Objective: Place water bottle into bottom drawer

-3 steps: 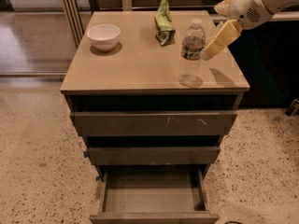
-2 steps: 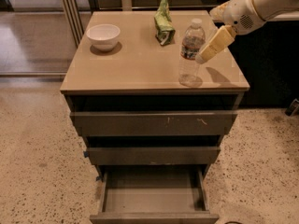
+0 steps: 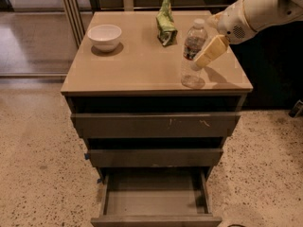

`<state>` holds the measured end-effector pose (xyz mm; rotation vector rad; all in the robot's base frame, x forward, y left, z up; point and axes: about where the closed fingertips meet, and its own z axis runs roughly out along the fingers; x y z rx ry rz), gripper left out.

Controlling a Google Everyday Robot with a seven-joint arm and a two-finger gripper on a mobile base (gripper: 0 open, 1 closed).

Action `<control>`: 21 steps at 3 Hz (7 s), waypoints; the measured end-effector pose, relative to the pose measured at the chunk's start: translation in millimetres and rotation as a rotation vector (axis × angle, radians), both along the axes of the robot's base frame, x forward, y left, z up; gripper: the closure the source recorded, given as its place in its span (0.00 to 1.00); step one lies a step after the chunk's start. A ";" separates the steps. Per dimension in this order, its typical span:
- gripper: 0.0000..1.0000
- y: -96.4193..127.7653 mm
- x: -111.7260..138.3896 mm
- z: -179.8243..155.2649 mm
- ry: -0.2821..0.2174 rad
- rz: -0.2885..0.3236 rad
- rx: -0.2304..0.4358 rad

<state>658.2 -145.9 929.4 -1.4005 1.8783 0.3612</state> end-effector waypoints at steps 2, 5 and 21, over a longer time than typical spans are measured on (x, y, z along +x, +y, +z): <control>0.00 16.0 16.7 -7.5 -0.022 0.002 0.037; 0.69 17.0 17.6 -7.7 -0.023 0.002 0.039; 1.00 16.0 -173.8 -427.9 -0.004 0.055 0.196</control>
Offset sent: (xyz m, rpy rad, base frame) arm 0.0262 0.0208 -0.0041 0.0592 -0.0431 -0.0056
